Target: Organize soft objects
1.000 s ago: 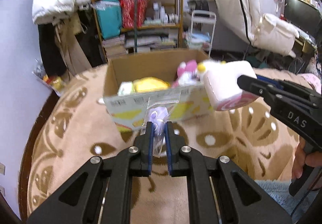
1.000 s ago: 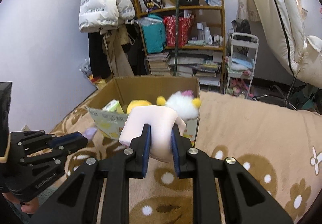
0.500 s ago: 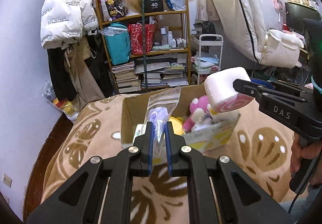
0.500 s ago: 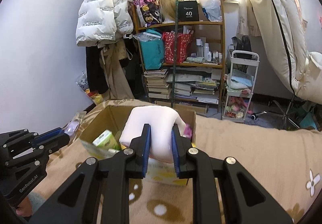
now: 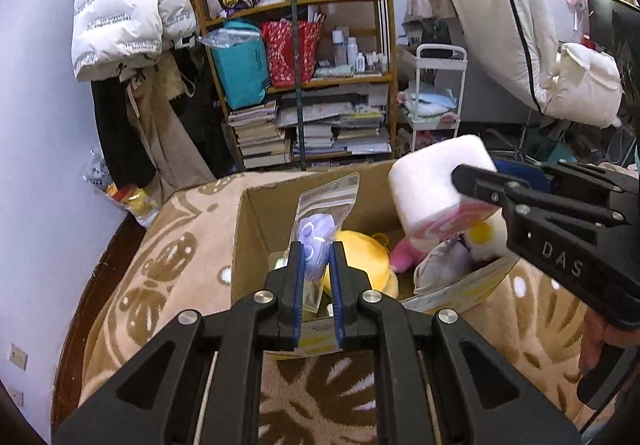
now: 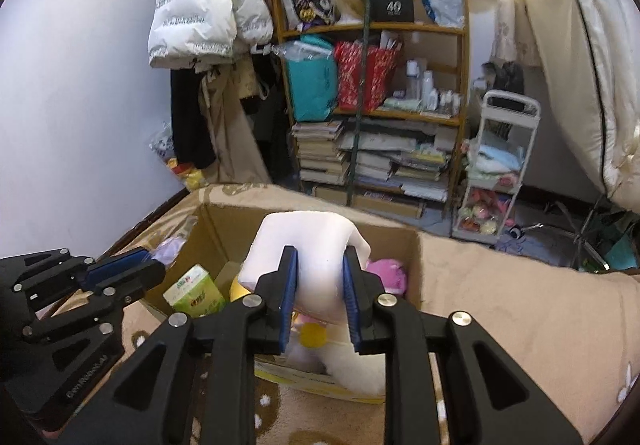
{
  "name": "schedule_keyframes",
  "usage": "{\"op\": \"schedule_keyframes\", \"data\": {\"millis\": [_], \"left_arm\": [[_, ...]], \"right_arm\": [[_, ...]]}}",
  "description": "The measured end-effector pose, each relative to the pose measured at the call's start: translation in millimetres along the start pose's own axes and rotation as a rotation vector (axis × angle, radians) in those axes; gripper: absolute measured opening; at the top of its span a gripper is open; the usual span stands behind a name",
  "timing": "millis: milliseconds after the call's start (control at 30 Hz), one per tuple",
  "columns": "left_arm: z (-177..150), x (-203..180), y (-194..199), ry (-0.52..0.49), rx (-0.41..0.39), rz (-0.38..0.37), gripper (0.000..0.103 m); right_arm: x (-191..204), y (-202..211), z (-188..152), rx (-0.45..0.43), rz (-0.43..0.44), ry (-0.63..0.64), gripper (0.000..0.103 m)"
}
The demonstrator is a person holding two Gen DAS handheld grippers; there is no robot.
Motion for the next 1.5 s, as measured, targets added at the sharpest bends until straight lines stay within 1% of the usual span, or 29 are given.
{"op": "schedule_keyframes", "data": {"millis": [67, 133, 200, 333, 400, 433, 467, 533, 600, 633, 667, 733, 800, 833, 867, 933, 1000, 1033, 1067, 1100, 1167, 1233, 1300, 1333, 1367, 1500], "left_arm": [[-2.7, 1.5, -4.6, 0.005, 0.006, 0.009, 0.013], [-4.4, 2.8, -7.6, 0.006, 0.013, 0.016, 0.013], [-6.1, 4.7, -9.1, 0.014, 0.021, 0.021, 0.018], [-10.0, 10.5, -7.7, 0.036, 0.036, 0.030, 0.018], [-9.8, 13.9, -5.2, 0.035, 0.037, 0.042, 0.020], [-10.1, 15.0, -3.1, 0.035, 0.037, 0.046, 0.020], [-10.2, 16.9, 0.1, 0.040, 0.039, 0.049, 0.022], [-10.0, 19.7, 6.0, 0.052, 0.036, 0.047, 0.026], [-10.2, 22.9, 14.3, 0.061, 0.029, 0.052, 0.028], [-10.6, 24.1, 18.4, 0.061, 0.026, 0.056, 0.029], [-10.9, 24.9, 23.3, 0.058, 0.023, 0.061, 0.030], [-11.5, 25.2, 33.8, 0.055, 0.015, 0.066, 0.035], [-12.1, 25.9, 47.3, 0.060, -0.001, 0.073, 0.047], [-12.3, 26.3, 51.8, 0.062, -0.007, 0.075, 0.050], [-12.7, 26.9, 58.7, 0.068, -0.015, 0.076, 0.055], [-14.4, 26.5, 68.9, 0.072, -0.023, 0.079, 0.060], [-15.4, 25.2, 80.6, 0.074, -0.035, 0.087, 0.076], [-15.7, 25.5, 86.8, 0.078, -0.045, 0.093, 0.079], [-15.8, 25.6, 92.1, 0.084, -0.053, 0.098, 0.085], [-15.6, 26.0, 98.2, 0.092, -0.061, 0.100, 0.088], [-15.2, 27.2, 112.2, 0.105, -0.081, 0.106, 0.088], [-13.6, 27.4, 124.5, 0.103, -0.100, 0.117, 0.089], [-12.7, 28.7, 139.4, 0.095, -0.122, 0.134, 0.095], [-12.3, 29.4, 146.3, 0.094, -0.135, 0.141, 0.098], [-11.2, 30.2, 155.6, 0.095, -0.155, 0.147, 0.098], [-11.2, 36.2, 181.6, 0.102, -0.207, 0.183, 0.102]], "right_arm": [[-0.5, -3.2, -5.1, 0.013, 0.007, 0.003, 0.027], [-0.5, -5.8, -8.9, 0.024, 0.009, 0.001, 0.027], [-0.6, -6.7, -11.2, 0.029, 0.012, -0.008, 0.027], [-2.1, -4.4, -12.9, 0.033, 0.015, -0.036, 0.030], [-3.0, -1.6, -10.6, 0.025, 0.010, -0.040, 0.036], [-2.6, 1.1, -9.3, 0.020, 0.008, -0.039, 0.042], [-2.8, 4.4, -8.1, 0.014, 0.003, -0.035, 0.044], [-2.0, 10.2, -5.8, 0.007, 0.004, -0.031, 0.045], [-2.4, 17.6, -4.0, 0.001, -0.003, -0.026, 0.050], [-2.7, 23.5, -3.1, -0.006, -0.005, -0.023, 0.055], [-2.9, 28.7, -2.0, -0.013, -0.007, -0.021, 0.057], [-3.9, 37.6, -0.3, -0.022, -0.010, -0.019, 0.059], [-4.6, 47.7, 1.0, -0.032, -0.013, -0.018, 0.059], [-4.4, 54.2, 1.5, -0.038, -0.015, -0.013, 0.060], [-3.8, 58.4, 2.4, -0.042, -0.017, -0.007, 0.062], [-2.5, 67.9, 4.1, -0.054, -0.025, 0.006, 0.067], [-0.8, 79.6, 5.8, -0.074, -0.029, 0.009, 0.072], [-0.4, 85.1, 6.9, -0.086, -0.028, 0.007, 0.075], [0.1, 91.6, 7.8, -0.102, -0.027, 0.001, 0.077], [1.0, 95.8, 8.4, -0.112, -0.025, -0.002, 0.078], [2.9, 106.0, 8.5, -0.130, -0.030, 0.002, 0.084], [5.3, 115.0, 8.2, -0.148, -0.035, 0.004, 0.087], [6.6, 125.2, 7.4, -0.167, -0.038, 0.000, 0.092], [7.3, 130.0, 7.3, -0.177, -0.043, -0.002, 0.096], [7.9, 135.1, 7.7, -0.188, -0.046, -0.004, 0.101], [12.4, 157.2, 11.7, -0.235, -0.050, 0.011, 0.103]]}}
Point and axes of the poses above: each gripper's, at about its wrist camera, not at the fingertips, and y roughly against the way its jaws point, x to its left, z to its top, the point moved 5 cm from there along -y, roughly the way its jaws point, and after that the axes turned 9 degrees about -x, right-handed, at the moved point
